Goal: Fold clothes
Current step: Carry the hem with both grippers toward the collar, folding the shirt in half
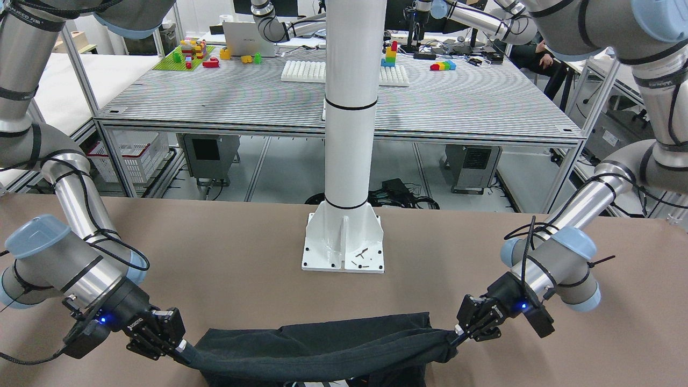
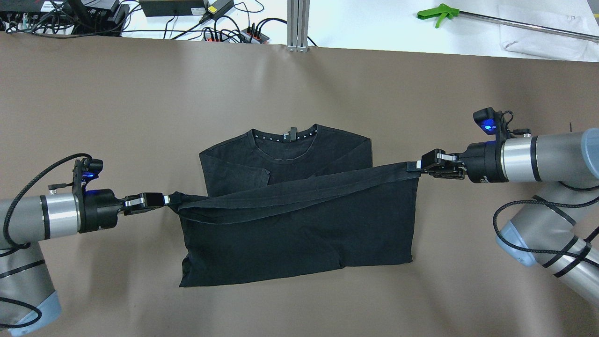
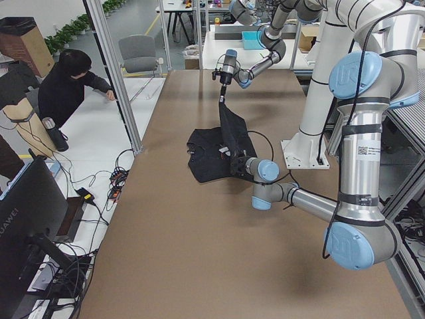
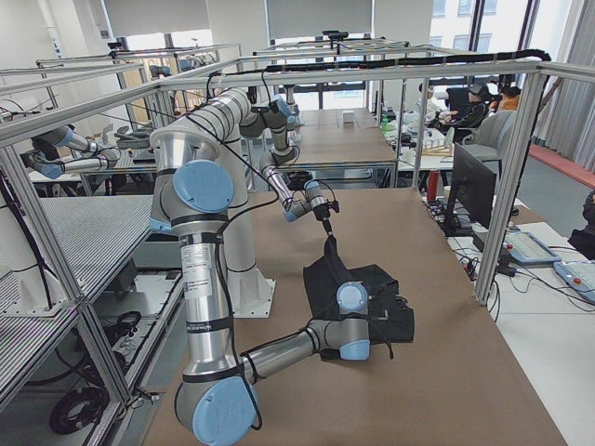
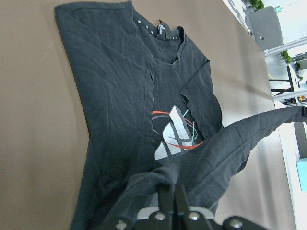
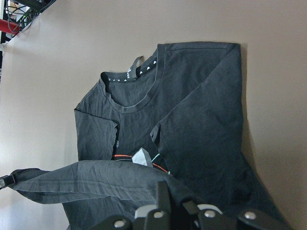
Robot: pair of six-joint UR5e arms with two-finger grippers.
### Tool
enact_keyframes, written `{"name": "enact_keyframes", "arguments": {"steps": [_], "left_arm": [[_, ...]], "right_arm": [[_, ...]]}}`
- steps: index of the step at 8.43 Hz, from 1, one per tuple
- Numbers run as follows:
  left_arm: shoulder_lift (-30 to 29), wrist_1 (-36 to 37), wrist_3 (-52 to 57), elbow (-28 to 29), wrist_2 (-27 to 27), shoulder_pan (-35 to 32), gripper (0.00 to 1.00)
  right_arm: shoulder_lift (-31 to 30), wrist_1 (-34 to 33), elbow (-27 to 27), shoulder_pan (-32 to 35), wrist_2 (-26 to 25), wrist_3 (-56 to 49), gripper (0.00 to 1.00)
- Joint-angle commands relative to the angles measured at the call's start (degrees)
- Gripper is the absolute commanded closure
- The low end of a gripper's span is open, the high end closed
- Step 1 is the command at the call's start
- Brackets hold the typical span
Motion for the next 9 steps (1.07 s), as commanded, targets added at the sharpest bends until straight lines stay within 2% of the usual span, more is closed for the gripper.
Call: {"name": "enact_keyframes", "arguments": {"steps": [1, 4, 9], "left_arm": [[-4.5, 4.3, -0.9, 4.1, -0.7, -3.8, 1.0], [-5.2, 4.3, -0.9, 7.5, -7.4, -10.9, 1.0], [-9.4, 4.8, -0.9, 12.4, -6.7, -12.4, 1.0]], "right_arm": [[1.4, -0.2, -2.7, 0.4, -0.4, -0.9, 1.0], [4.0, -0.2, -5.1, 0.4, -2.3, -0.8, 1.0], [7.2, -0.3, -10.1, 0.4, -6.2, -1.0, 1.0]]}}
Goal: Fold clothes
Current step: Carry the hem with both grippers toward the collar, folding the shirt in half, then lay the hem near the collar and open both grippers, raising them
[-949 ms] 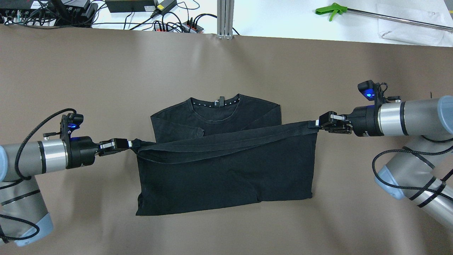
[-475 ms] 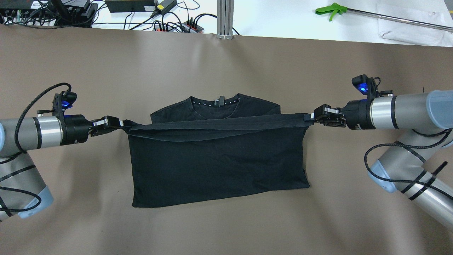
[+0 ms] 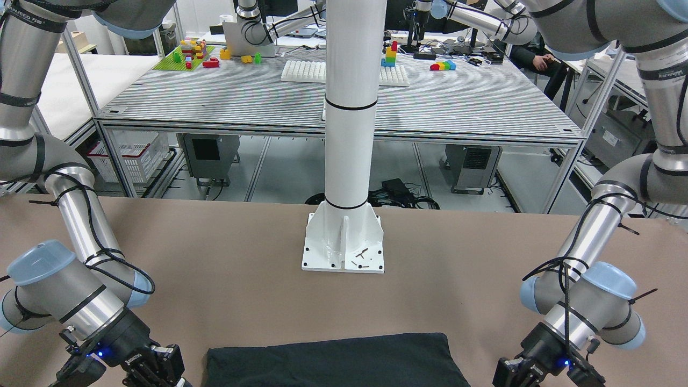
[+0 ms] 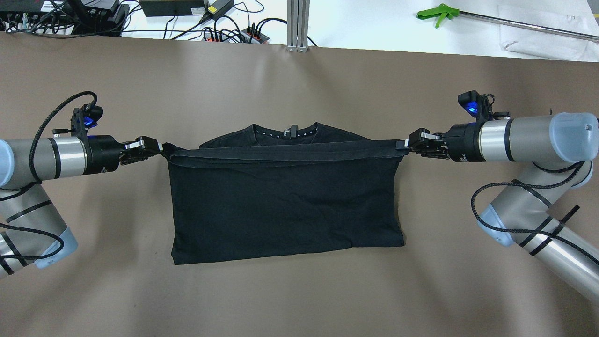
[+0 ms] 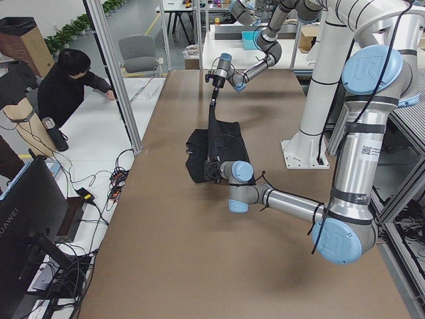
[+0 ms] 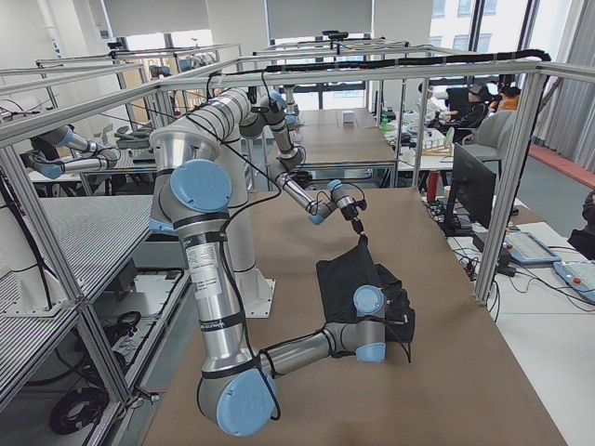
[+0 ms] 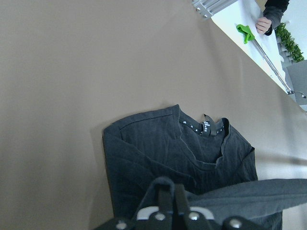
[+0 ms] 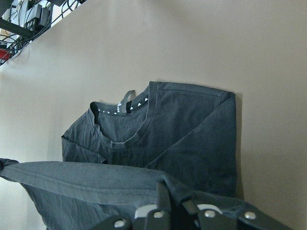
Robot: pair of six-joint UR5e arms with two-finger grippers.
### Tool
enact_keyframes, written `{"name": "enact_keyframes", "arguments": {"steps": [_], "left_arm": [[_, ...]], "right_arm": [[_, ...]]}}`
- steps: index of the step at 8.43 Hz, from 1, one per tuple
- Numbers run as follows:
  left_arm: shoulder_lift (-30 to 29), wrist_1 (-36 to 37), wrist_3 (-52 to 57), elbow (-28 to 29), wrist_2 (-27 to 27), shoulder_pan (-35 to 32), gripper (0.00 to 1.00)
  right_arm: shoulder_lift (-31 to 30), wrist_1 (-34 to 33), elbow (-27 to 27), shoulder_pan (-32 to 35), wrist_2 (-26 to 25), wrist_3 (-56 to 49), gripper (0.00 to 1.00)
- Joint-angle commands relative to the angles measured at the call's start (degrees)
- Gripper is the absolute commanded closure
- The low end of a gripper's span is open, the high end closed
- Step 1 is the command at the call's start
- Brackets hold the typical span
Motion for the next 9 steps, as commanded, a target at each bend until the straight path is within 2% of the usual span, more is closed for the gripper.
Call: {"name": "enact_keyframes", "arguments": {"steps": [1, 3, 6, 9], "left_arm": [[-2.2, 0.2, 0.0, 3.1, 0.3, -0.6, 1.0], [-4.0, 0.2, 0.1, 6.3, 0.3, -2.0, 1.0], [-9.3, 0.8, -0.1, 10.4, 0.4, -2.1, 1.0], [-11.4, 3.5, -0.3, 11.0, 0.3, -2.1, 1.0]], "right_arm": [[1.3, 0.2, -3.8, 0.0, -2.2, -0.2, 1.0], [1.2, 0.2, -6.3, 0.5, -3.9, -0.2, 1.0], [3.1, -0.1, -6.4, 0.5, -4.7, 0.2, 1.0], [6.9, -5.4, -6.4, 0.2, -6.6, 0.5, 1.0]]}}
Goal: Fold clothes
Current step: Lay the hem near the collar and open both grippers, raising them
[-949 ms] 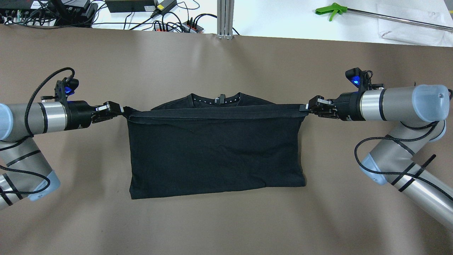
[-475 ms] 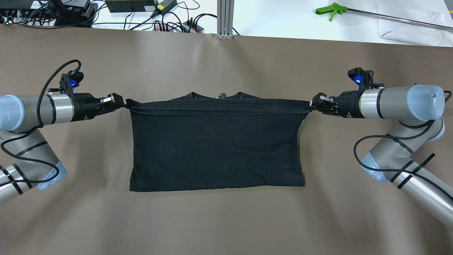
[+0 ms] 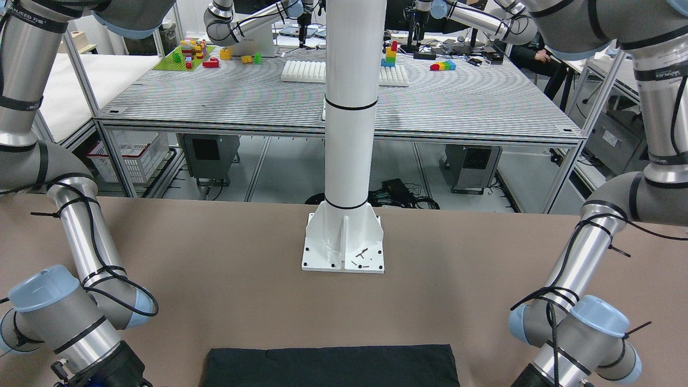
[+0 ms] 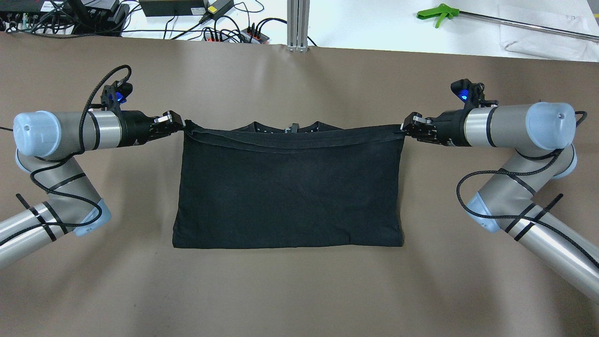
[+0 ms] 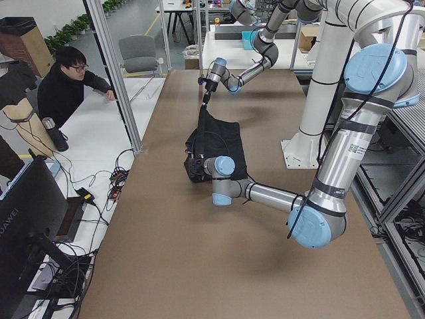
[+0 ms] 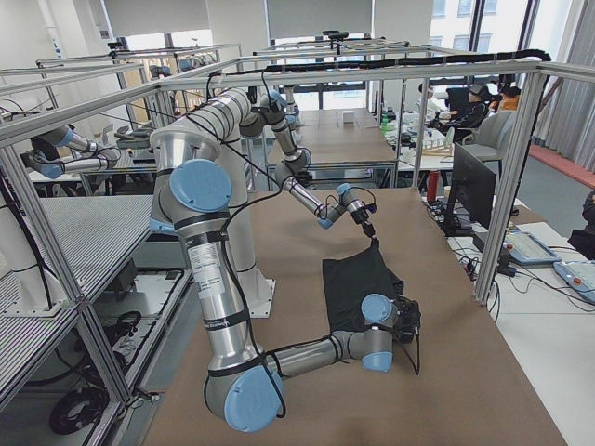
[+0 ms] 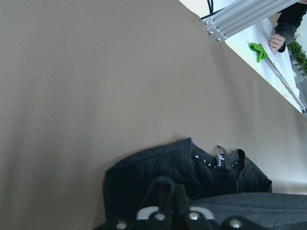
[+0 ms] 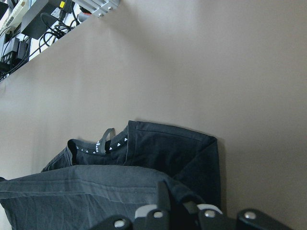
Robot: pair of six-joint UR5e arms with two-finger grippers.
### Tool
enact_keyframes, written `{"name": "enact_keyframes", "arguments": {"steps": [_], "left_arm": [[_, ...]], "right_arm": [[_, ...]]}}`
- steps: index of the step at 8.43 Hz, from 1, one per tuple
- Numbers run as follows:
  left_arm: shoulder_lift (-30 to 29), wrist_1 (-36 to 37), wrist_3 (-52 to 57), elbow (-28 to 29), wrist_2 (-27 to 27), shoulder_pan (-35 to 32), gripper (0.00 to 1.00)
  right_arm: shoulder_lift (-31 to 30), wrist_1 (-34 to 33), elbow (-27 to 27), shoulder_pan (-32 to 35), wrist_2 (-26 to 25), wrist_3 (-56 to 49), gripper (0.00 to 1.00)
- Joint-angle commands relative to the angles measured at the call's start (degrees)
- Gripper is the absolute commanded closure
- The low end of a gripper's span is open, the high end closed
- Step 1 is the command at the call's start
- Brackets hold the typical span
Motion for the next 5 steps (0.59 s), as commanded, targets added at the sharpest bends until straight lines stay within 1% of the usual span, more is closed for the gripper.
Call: {"name": "enact_keyframes", "arguments": {"steps": [1, 2, 3, 4, 5], "left_arm": [[-0.8, 1.0, -0.1, 0.4, -0.2, 0.0, 1.0], [-0.5, 0.8, 0.0, 0.4, -0.2, 0.0, 1.0], [-0.3, 0.6, 0.3, 0.4, -0.1, -0.1, 0.73], [-0.3, 0.6, 0.7, 0.5, 1.2, -0.1, 0.13], [-0.5, 0.4, 0.5, -0.1, 2.6, -0.2, 0.06]], "right_arm": [[2.3, -3.5, -0.1, -0.3, -1.5, -0.2, 1.0], [2.3, -3.5, -0.2, -0.2, -1.6, -0.3, 0.77], [2.3, -3.5, -0.6, -0.3, -2.3, -0.4, 0.07], [2.0, -3.5, -0.8, -0.3, -2.6, -0.5, 0.06], [1.9, -3.5, -0.7, -0.2, -2.6, -0.3, 0.06]]}}
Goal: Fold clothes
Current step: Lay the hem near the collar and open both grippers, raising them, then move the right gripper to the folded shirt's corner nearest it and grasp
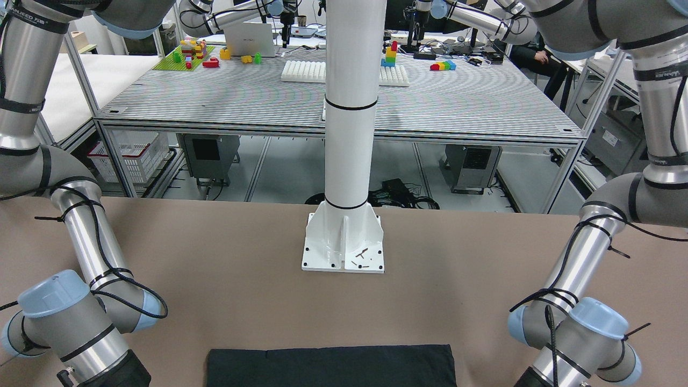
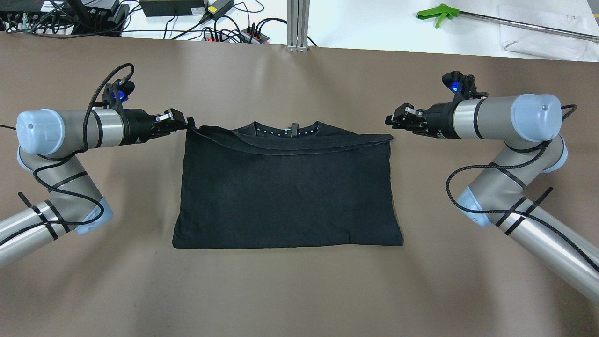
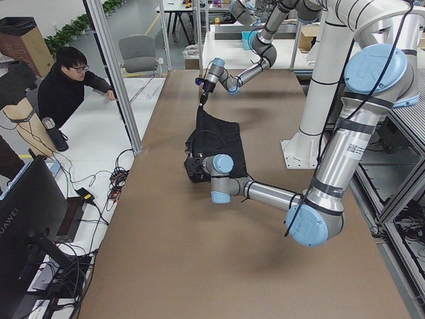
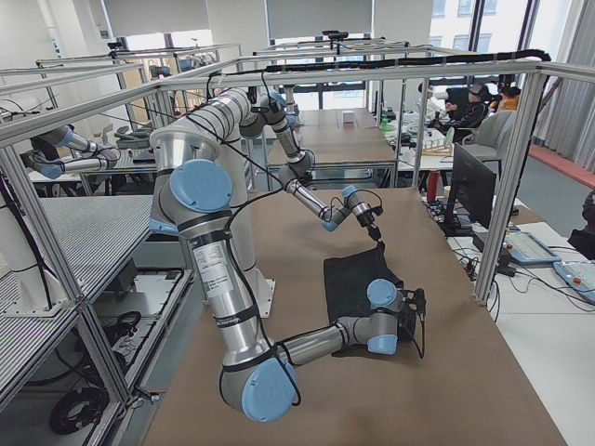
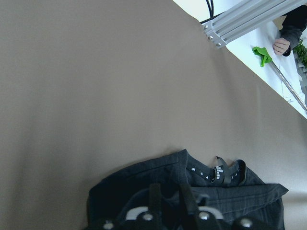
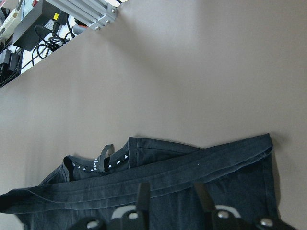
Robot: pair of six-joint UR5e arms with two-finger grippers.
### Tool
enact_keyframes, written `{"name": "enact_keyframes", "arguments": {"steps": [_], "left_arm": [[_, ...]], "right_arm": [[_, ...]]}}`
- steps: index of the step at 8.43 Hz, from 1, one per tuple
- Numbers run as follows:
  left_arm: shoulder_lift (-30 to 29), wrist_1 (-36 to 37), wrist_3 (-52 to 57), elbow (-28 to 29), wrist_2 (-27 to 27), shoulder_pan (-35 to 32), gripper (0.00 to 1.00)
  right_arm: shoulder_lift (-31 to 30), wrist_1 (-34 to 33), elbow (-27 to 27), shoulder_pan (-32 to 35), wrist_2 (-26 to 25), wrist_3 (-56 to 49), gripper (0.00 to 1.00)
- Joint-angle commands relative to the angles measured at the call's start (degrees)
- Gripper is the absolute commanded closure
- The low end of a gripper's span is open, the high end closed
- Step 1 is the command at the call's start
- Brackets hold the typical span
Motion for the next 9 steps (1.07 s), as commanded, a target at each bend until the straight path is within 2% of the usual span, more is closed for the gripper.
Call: {"name": "enact_keyframes", "arguments": {"steps": [1, 2, 4, 6, 8, 9], "left_arm": [[-0.5, 0.3, 0.2, -0.6, 2.1, -0.7, 0.06], [-0.6, 0.5, 0.2, -0.6, 1.7, -2.2, 0.06], [-0.7, 0.5, 0.3, -0.8, 1.5, -3.0, 0.06], [-0.8, 0.4, 0.4, -0.9, 1.5, -4.1, 0.06], [-0.5, 0.4, 0.5, -2.6, 1.5, -4.8, 0.06], [-0.6, 1.9, 0.5, -3.3, 1.5, -5.0, 0.06]], "right_arm": [[-0.2, 0.0, 0.0, 0.3, 0.1, 0.5, 0.06], [-0.5, 0.1, 0.6, 0.3, 0.6, 1.0, 0.06], [-5.3, -1.2, 4.1, -0.7, 3.8, 1.4, 0.06], [-10.6, -3.7, 8.0, -7.4, 5.8, 2.2, 0.06], [-12.8, -3.1, 9.2, -11.4, 5.3, 10.5, 0.06], [-14.3, -3.0, 9.4, -12.2, 5.2, 11.0, 0.06]]}}
